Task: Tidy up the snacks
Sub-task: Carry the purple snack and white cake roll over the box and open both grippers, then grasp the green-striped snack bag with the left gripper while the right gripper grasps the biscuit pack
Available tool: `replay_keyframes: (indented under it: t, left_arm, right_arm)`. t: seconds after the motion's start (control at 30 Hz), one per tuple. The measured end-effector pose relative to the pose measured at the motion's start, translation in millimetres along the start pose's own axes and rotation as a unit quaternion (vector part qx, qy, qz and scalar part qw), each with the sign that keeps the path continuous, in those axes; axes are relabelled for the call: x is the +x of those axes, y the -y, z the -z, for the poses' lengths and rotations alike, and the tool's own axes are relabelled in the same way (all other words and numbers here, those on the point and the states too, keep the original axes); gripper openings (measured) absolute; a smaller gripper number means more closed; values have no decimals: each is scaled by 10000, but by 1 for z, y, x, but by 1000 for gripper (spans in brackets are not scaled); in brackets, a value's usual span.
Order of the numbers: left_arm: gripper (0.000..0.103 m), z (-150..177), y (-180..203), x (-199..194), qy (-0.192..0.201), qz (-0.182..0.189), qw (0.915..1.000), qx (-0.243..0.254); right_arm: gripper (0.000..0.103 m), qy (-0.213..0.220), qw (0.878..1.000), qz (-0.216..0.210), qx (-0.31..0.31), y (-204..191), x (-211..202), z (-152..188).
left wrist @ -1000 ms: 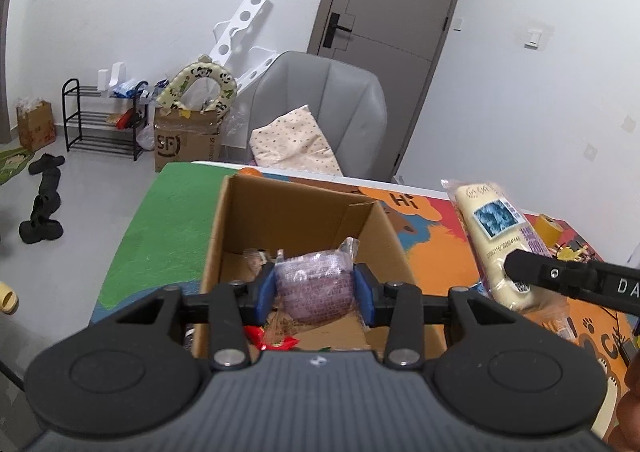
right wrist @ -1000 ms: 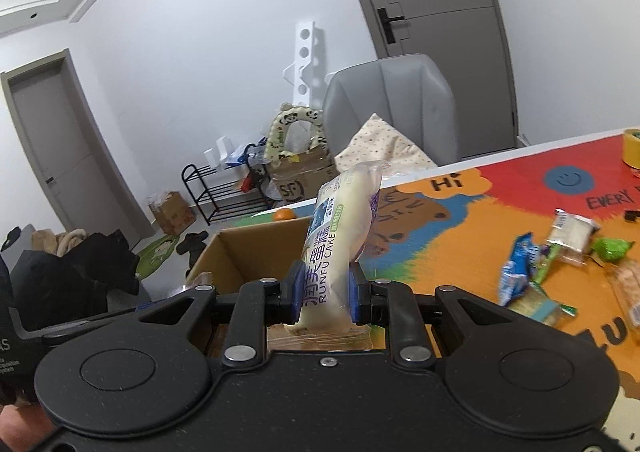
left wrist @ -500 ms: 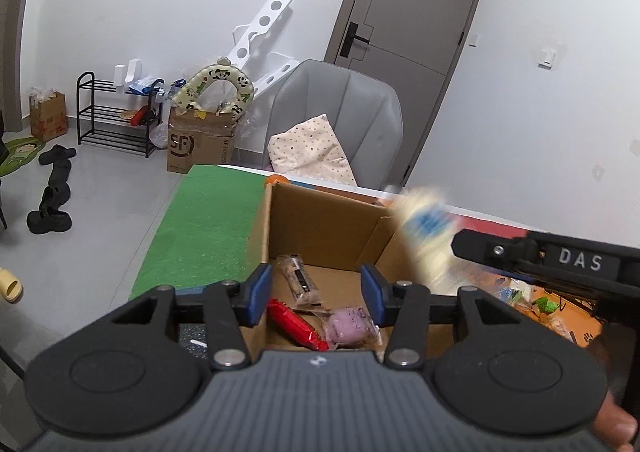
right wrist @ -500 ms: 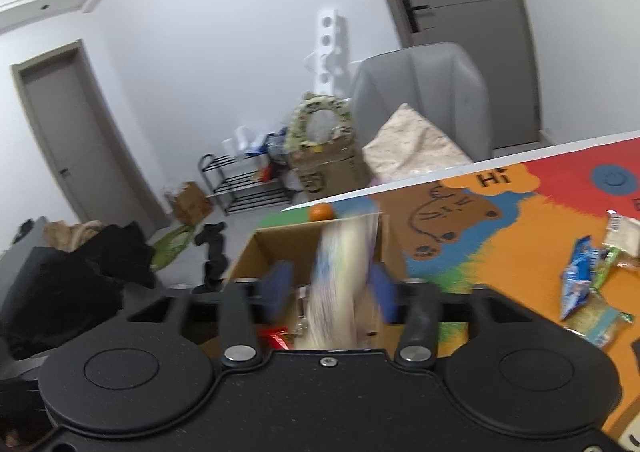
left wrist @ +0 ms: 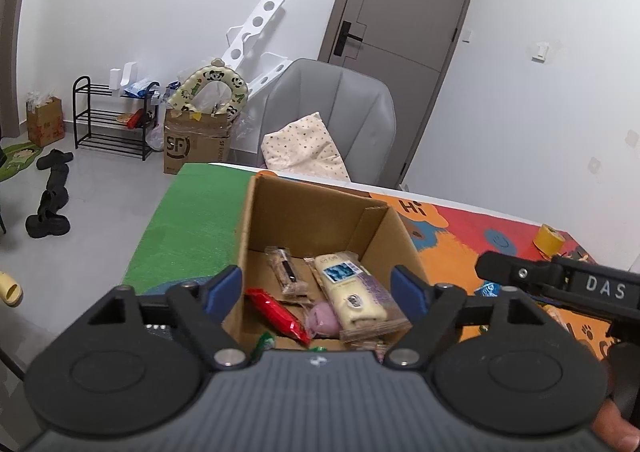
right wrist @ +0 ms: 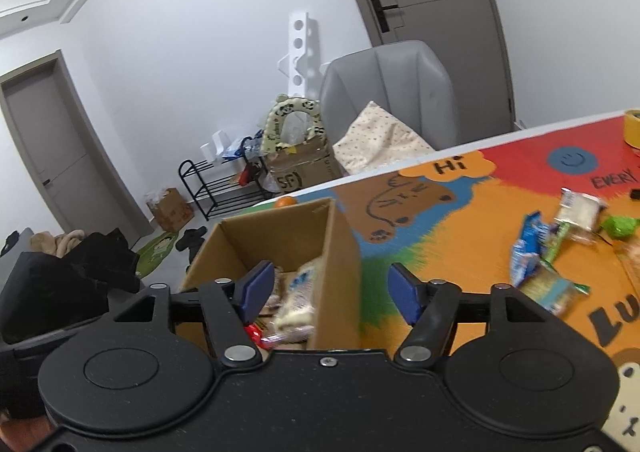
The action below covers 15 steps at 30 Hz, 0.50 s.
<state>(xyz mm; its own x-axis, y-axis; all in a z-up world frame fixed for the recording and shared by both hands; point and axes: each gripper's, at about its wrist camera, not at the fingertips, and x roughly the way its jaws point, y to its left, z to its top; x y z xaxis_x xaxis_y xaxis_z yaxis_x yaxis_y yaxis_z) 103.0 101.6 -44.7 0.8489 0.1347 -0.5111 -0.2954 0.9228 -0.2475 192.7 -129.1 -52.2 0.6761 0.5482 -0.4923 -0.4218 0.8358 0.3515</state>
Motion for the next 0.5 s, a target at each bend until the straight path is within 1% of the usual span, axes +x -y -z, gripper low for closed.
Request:
replay_keyframes:
  t: [0.13,0.33,0.5]
  left_arm:
    - [86,4,13,2,-32,32,9999,106]
    - [87,12,35,10,-188,116,9994,256]
    - [88,18,60,14,-269,215,9985,421]
  right_arm:
    - [72,27,9999,127,102,17,-11,4]
    - [80,72,9994,266,196,42,-28,11]
    - [81,94,9987,367,335,66,-39,14]
